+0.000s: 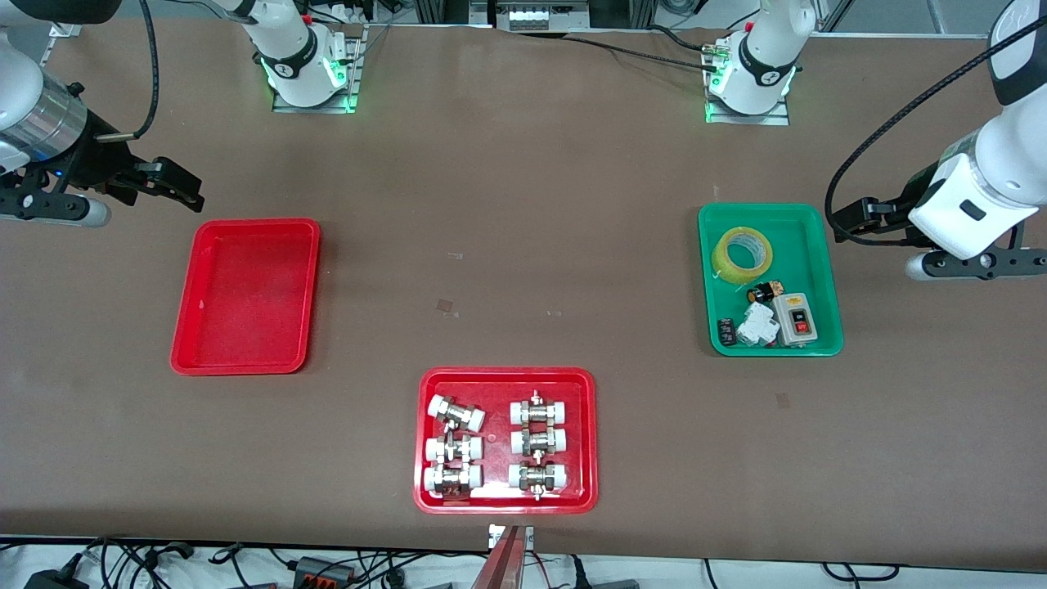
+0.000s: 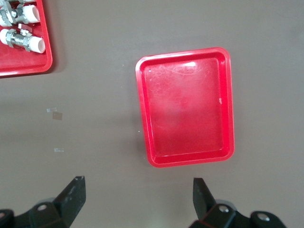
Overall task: Left arm passes tape to right arm into tray
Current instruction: 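Move the left gripper down over the tape roll in the green tray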
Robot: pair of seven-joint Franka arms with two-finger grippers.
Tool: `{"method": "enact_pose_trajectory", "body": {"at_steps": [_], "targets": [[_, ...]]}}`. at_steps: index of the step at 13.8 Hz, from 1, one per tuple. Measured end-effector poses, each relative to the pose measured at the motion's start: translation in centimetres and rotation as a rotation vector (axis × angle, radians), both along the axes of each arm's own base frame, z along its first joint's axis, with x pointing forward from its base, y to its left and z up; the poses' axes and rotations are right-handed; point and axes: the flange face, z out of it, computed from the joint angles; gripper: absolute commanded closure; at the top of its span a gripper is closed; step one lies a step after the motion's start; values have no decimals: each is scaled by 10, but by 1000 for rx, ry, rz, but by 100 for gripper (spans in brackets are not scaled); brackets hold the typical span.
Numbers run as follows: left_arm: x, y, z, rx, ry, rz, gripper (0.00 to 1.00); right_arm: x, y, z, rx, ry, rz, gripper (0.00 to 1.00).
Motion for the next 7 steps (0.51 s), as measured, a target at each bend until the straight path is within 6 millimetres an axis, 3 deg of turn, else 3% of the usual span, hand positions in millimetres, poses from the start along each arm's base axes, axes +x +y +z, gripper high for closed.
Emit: {"method": "enact_pose_trajectory", "body": {"at_steps": [7], "targets": [[-11, -3, -8, 9, -2, -3, 0, 4, -7, 10, 3, -20, -9, 0]]}}
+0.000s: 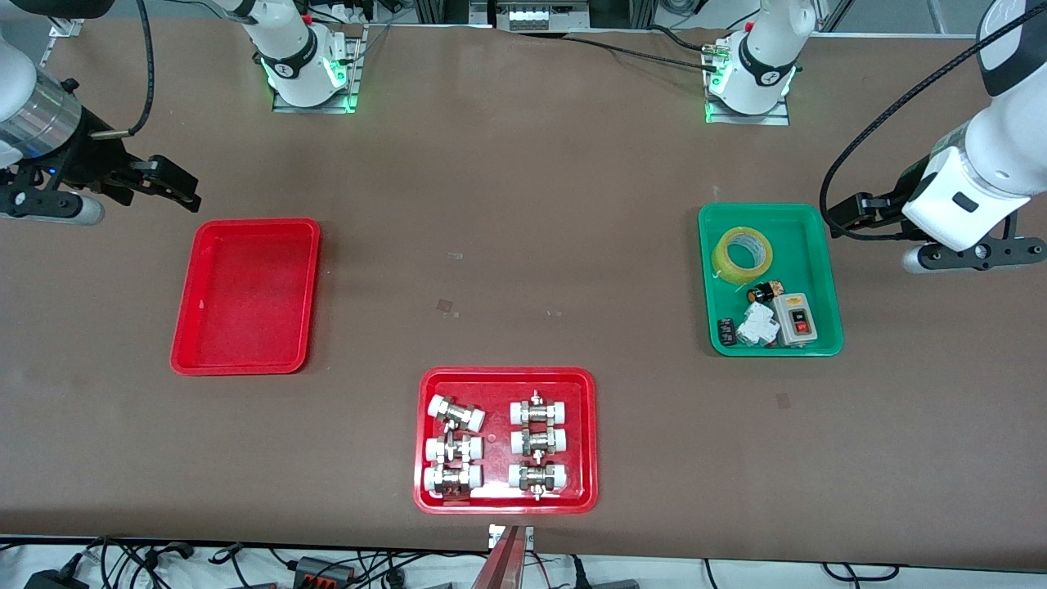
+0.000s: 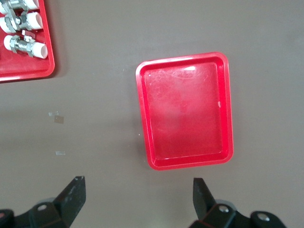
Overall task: Left arm passes tape to right arm into tray
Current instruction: 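Move the left gripper down over the tape roll in the green tray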
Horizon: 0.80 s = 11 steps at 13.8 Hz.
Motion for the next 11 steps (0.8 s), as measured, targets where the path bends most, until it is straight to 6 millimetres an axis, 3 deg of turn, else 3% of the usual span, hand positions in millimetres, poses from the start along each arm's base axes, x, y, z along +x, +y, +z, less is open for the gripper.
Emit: {"method": "enact_pose_trajectory", "body": {"at_steps": [6, 9, 11], "targets": [[-11, -3, -17, 10, 32, -9, 0, -2, -1, -5, -5, 48, 1, 0], [-11, 8, -54, 9, 60, -12, 0, -3, -1, -6, -6, 56, 0, 0], [-14, 12, -93, 6, 84, -34, 0, -3, -1, -6, -6, 57, 0, 0]]}}
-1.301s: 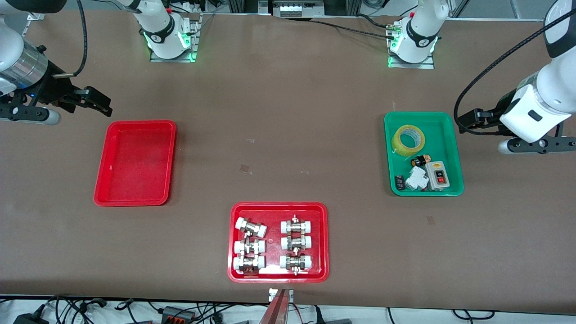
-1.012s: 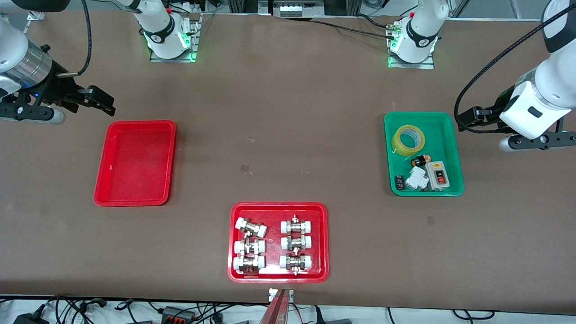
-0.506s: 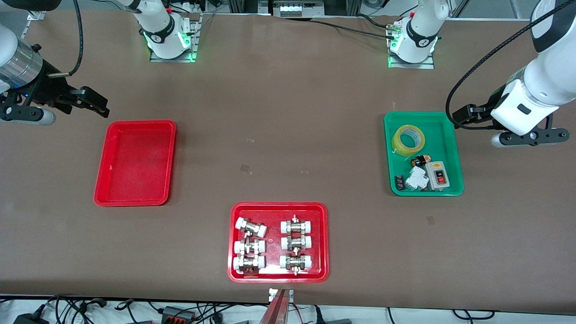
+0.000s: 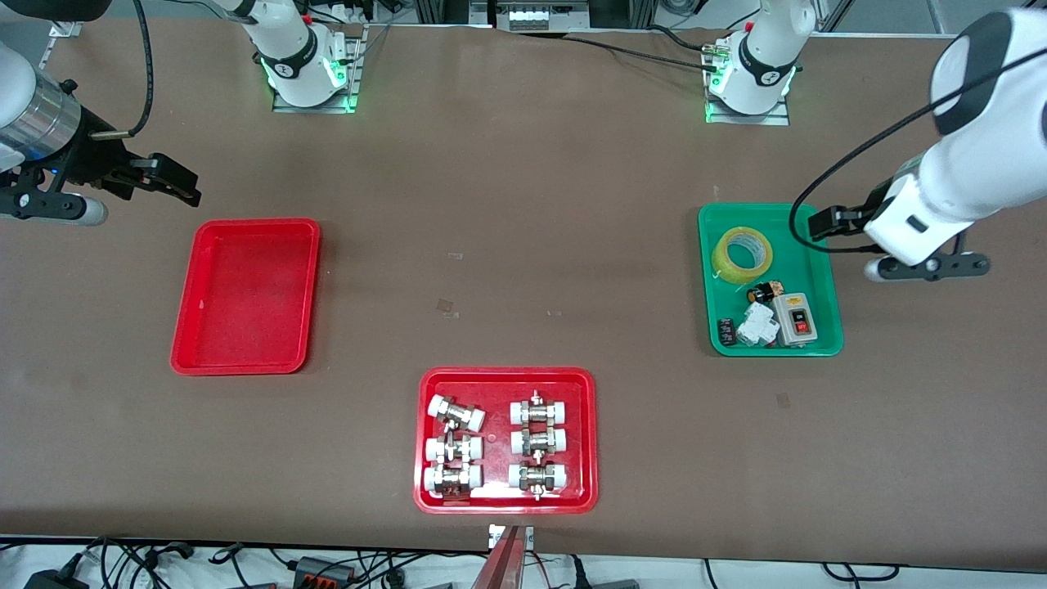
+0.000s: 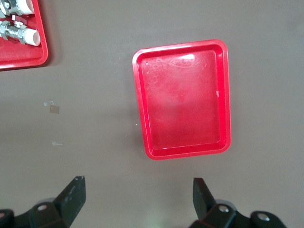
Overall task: Left arm passes tape to right arm into tray
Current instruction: 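Move the left gripper down over the tape roll in the green tray, then close the left gripper on the rim of the tape roll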
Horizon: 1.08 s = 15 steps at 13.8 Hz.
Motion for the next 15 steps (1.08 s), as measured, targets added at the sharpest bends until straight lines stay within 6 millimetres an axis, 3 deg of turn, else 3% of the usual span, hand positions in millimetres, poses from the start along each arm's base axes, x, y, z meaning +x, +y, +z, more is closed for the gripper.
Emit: {"method": "enact_pose_trajectory", "body": {"at_steps": [3, 7, 9, 14, 15], "targets": [[-16, 1, -76, -1, 29, -8, 0, 0, 0, 0, 0, 1, 0, 0], [-56, 11, -181, -11, 48, -2, 0, 0, 0, 0, 0, 3, 0, 0], [-67, 15, -211, -18, 69, 4, 0, 0, 0, 0, 0, 3, 0, 0], [-76, 20, -256, -39, 85, 14, 0, 0, 0, 0, 0, 5, 0, 0], [-78, 20, -263, -42, 88, 14, 4, -1, 0, 0, -1, 5, 0, 0]]}}
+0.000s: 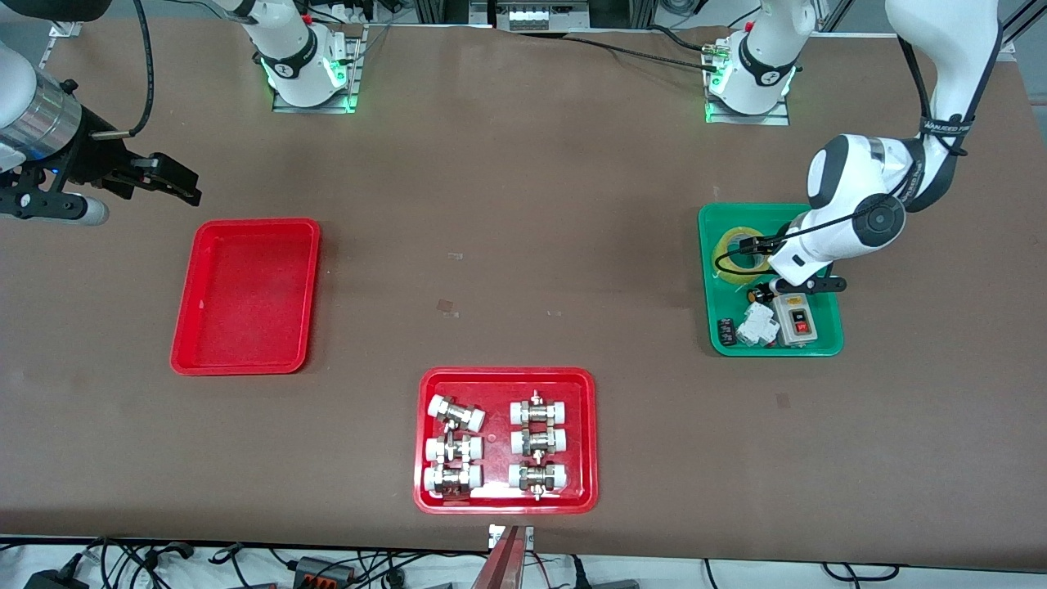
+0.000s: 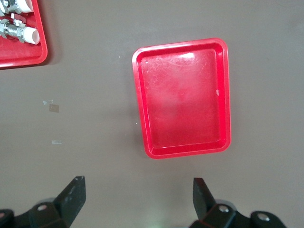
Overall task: Left arm passes tape to right arm into tray
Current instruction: 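Close the left gripper on the rim of the tape roll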
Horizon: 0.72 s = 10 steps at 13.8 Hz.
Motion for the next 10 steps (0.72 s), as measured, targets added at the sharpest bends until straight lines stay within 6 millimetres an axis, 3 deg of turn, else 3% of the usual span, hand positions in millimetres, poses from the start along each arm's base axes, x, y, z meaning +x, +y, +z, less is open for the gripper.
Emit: {"method": "enact_pose_trajectory", "body": {"at_steps": [3, 7, 10], "targets": [[-2, 1, -12, -6, 6, 3, 20, 0, 0, 0, 0, 1, 0, 0], [-2, 3, -15, -8, 11, 5, 36, 0, 0, 0, 0, 1, 0, 0], [-4, 3, -16, -8, 15, 5, 57, 0, 0, 0, 0, 2, 0, 0]]}}
